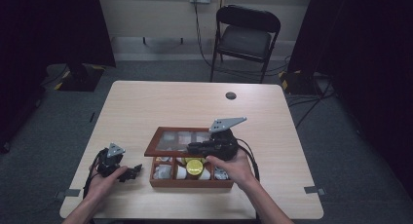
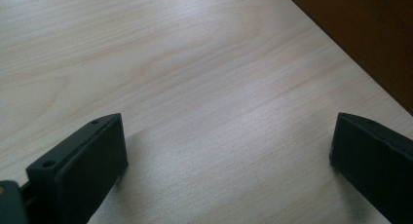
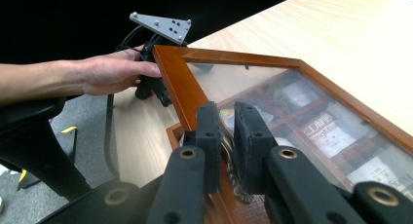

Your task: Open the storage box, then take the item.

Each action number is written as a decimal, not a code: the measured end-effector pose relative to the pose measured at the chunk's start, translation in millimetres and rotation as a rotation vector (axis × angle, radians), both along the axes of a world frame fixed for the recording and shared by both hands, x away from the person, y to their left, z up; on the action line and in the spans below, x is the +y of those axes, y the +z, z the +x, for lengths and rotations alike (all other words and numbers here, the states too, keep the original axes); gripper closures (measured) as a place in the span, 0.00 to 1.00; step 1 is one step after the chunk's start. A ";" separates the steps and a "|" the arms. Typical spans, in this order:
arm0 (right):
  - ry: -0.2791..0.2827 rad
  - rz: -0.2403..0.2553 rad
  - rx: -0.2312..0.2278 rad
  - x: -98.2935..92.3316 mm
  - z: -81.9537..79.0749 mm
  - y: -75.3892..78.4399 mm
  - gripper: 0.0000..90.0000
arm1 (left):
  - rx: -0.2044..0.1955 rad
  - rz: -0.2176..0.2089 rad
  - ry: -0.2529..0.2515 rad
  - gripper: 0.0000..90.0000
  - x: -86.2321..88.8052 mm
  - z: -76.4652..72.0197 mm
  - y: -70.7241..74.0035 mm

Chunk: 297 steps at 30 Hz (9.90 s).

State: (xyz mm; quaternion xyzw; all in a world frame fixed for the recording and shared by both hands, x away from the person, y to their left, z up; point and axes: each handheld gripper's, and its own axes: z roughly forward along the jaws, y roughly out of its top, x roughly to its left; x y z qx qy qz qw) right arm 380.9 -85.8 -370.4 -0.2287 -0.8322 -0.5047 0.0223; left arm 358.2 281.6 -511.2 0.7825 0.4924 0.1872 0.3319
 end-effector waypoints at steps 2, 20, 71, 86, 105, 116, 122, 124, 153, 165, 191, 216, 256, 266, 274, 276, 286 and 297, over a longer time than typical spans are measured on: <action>-0.001 -0.001 0.003 0.0 0.8 0.8 0.90 | 0.003 0.004 -0.004 0.00 0.3 0.0 0.2; -0.017 -0.011 0.005 1.3 8.4 12.7 0.90 | 0.002 0.008 -0.007 0.00 0.7 0.1 0.4; -0.051 -0.007 0.017 1.6 29.9 35.2 0.91 | 0.001 -0.005 0.005 0.00 -0.8 0.3 -0.1; -0.057 -0.002 0.030 1.7 35.5 39.2 0.91 | 0.018 -0.004 -0.072 0.20 -3.2 -3.1 13.0; -0.054 -0.007 0.036 2.2 37.7 40.9 0.91 | -0.159 -0.084 -0.324 0.33 -32.1 -28.2 50.2; -0.052 -0.009 0.035 2.2 37.6 40.8 0.91 | -0.153 -0.158 -0.456 0.30 -59.3 -34.4 58.5; -0.052 -0.010 0.033 2.3 37.7 40.9 0.91 | -0.154 -0.189 -0.503 0.30 -72.2 -35.0 62.4; -0.051 -0.010 0.034 2.3 38.0 41.2 0.91 | -0.143 -0.199 -0.532 0.30 -77.4 -34.7 61.7; -0.051 -0.010 0.032 2.4 38.4 41.5 0.91 | -0.044 -0.184 -0.596 0.34 -154.7 -3.7 48.5; -0.052 -0.010 0.031 2.5 38.5 41.7 0.91 | 0.021 -0.082 -0.612 0.30 -171.1 6.4 46.4; -0.051 -0.010 0.029 2.4 37.8 41.0 0.91 | 0.123 0.025 -0.592 0.42 -188.3 15.5 41.7; -0.051 -0.011 0.030 2.4 37.8 41.1 0.91 | 0.065 -0.038 -0.590 0.42 -177.9 7.5 45.8; -0.046 -0.013 0.031 2.5 37.4 40.7 0.91 | -0.026 -0.128 -0.552 0.42 -120.6 -31.8 71.5; -0.047 -0.013 0.031 2.5 37.7 40.8 0.91 | -0.033 -0.170 -0.474 0.42 -94.6 -29.8 72.4; -0.047 -0.014 0.031 2.5 37.4 40.7 0.91 | -0.049 -0.184 -0.431 0.42 -75.6 -26.1 75.7; -0.047 -0.014 0.031 2.5 37.5 40.7 0.91 | -0.050 -0.184 -0.421 0.42 -72.2 -24.8 76.6; -0.047 -0.013 0.031 2.5 37.2 40.6 0.91 | -0.060 -0.184 -0.371 0.42 -51.9 -16.4 77.7; -0.046 -0.013 0.031 2.5 37.5 40.7 0.91 | -0.060 -0.180 -0.323 0.42 -36.7 -9.5 76.3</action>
